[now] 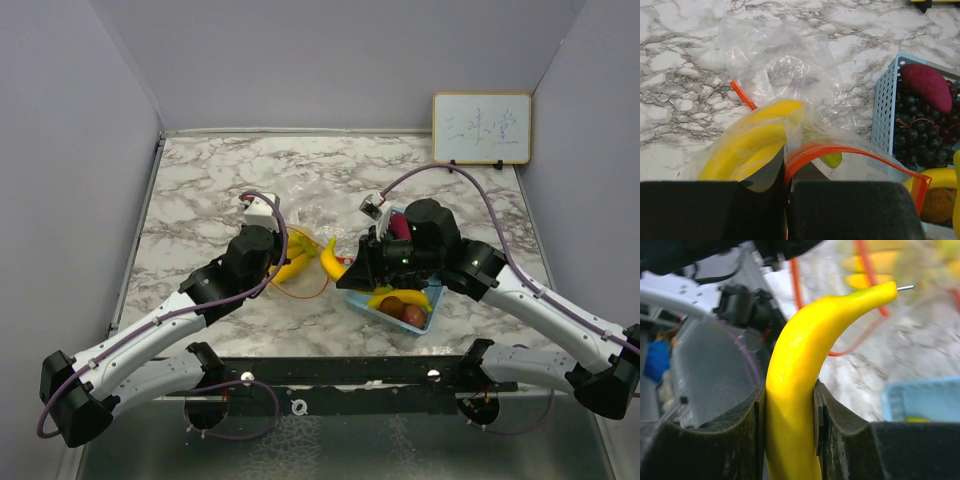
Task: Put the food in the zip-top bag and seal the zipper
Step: Pick up the fake fruit from the bin, then place the fake fruit in the zipper food storage bag.
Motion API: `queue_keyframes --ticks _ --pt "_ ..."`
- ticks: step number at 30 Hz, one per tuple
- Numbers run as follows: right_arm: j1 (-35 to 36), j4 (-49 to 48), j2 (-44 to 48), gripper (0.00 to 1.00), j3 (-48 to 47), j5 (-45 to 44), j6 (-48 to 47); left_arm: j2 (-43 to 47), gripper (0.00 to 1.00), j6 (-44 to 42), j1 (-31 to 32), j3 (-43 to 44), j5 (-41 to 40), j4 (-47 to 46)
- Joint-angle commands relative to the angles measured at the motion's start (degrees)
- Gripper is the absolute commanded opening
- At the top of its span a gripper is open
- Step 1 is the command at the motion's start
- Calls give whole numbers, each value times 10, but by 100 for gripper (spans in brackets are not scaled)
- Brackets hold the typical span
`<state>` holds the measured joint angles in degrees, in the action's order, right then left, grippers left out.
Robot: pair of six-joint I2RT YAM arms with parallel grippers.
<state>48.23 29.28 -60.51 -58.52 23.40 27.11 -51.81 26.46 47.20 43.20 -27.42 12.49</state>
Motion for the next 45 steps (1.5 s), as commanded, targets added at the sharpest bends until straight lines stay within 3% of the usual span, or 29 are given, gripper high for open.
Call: queue_keyframes --ticks 1,4,17,21,26,34,40,45 --pt "11 -100 -30 3 -16 178 -21 1 0 10 -4 -1 14 -4" --pt "13 -129 -60 3 -22 175 -18 1 0 10 -4 0 18 -7" --pt "14 -82 -256 7 -146 -8 0 3 0 15 -4 9 53 -24" --pt "30 -48 -284 15 -175 -88 -3 3 0 19 -4 6 57 -29" --pt "37 -40 -276 23 -163 -101 -13 0 0 18 -4 4 55 -33" --pt "73 -26 -235 12 -153 -72 -32 -20 0 3 -5 4 35 -38" --pt "96 19 -208 11 -137 -85 -58 -28 0 -14 -6 32 21 -25" --pt "95 14 -217 12 -120 -105 -56 -10 0 -24 -6 49 72 -32"
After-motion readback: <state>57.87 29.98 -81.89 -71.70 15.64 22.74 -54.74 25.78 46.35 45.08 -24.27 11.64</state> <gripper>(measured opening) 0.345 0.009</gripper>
